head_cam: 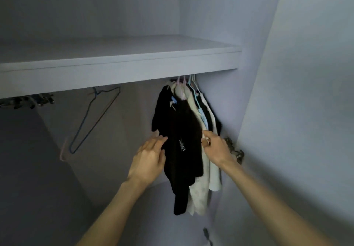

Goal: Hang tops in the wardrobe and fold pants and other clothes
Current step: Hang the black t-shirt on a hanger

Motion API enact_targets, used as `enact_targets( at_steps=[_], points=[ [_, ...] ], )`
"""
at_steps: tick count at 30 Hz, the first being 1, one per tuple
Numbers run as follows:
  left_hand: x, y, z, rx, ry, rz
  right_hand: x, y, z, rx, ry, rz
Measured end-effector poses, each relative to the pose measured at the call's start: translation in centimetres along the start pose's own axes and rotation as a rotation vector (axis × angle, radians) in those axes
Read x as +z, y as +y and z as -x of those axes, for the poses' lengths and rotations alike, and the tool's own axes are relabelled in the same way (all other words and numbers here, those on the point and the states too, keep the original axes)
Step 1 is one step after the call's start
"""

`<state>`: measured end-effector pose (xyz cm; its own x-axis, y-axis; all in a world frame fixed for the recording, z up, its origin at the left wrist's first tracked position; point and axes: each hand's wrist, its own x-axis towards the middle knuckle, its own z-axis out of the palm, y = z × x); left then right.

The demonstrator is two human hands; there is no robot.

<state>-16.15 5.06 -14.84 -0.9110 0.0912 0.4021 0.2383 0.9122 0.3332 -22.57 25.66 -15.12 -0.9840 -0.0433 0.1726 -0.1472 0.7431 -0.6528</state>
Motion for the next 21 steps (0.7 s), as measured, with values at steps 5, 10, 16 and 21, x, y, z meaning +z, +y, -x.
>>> enact_targets(
  at_steps=[5, 10, 16, 21],
  points=[
    [3.1, 3.8, 4.0, 0.153, -0.203, 0.260, -2.3, 2.9, 10.2, 0.151, 0.005, -0.035],
    [6.8, 8.6, 11.4, 0.318, -0.559, 0.381, -3.2, 5.9, 23.5, 0.414, 0.012, -0.062],
    [9.2, 17.5, 20.0, 0.625, -0.762, 0.397, -6.3, 8.6, 39.6, 0.702, 0.152, -0.072],
    [9.4, 25.8, 28.8, 0.878, -0.913, 0.401, -9.1, 9.0, 53.4, 0.919, 0.399, -0.120]
  ],
)
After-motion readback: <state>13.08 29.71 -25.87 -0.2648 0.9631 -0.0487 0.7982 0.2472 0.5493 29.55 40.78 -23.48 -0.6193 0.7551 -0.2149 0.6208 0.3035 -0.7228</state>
